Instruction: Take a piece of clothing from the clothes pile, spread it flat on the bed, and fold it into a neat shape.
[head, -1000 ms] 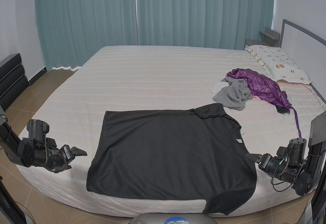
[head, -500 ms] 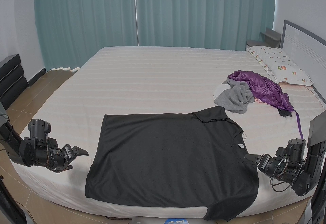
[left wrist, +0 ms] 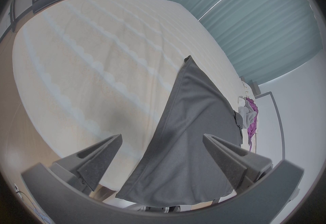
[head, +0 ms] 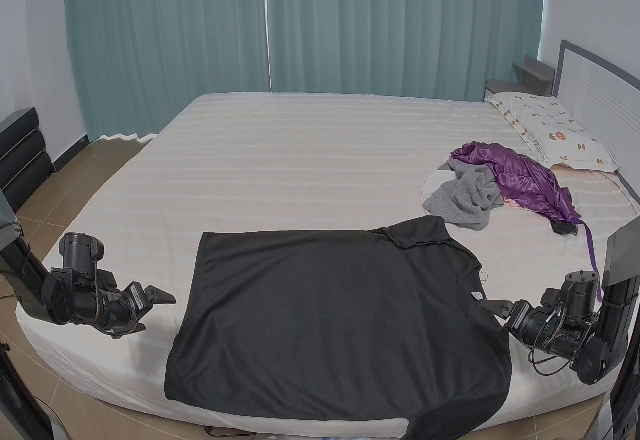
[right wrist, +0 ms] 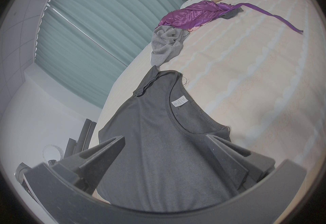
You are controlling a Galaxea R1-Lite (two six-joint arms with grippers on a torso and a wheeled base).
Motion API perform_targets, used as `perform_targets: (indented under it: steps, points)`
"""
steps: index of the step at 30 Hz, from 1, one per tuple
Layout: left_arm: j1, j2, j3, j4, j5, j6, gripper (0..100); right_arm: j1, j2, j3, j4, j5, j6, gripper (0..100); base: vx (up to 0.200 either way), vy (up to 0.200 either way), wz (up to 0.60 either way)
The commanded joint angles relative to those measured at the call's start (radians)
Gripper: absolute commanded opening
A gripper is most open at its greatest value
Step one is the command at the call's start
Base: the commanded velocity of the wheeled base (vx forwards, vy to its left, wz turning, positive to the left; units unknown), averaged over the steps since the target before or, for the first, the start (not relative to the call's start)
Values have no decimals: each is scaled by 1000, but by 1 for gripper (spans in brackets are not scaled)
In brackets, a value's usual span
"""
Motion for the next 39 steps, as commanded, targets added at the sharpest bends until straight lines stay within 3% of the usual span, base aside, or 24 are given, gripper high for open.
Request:
perform_targets:
  steps: [1,5,8,15,21,37,38,39]
  points:
    - [-27,9,-44,0,3,-9,100,12,2,-13,-15,0,22,100,0,0,0]
    - [-54,49,-155,1,11,-69,100,23,-7,-16,-15,0,55,100,0,0,0]
    - [-88,145,-311,10,12,-132,100,26,-17,-22,-15,0,88,100,0,0,0]
    - [-108,372,-584,10,21,-134,100,38,-17,-26,-15,0,105,100,0,0,0]
    - [-109,569,-833,7,77,-129,100,45,-11,-28,-15,2,107,100,0,0,0]
    - [-129,711,-1040,4,93,-135,100,48,-8,-30,-15,8,124,100,0,0,0]
    - [-131,714,-1052,3,104,-135,0,48,-8,-30,-15,8,124,100,0,0,0]
    - [-132,718,-1061,4,112,-135,0,48,-7,-31,-15,8,124,100,0,0,0]
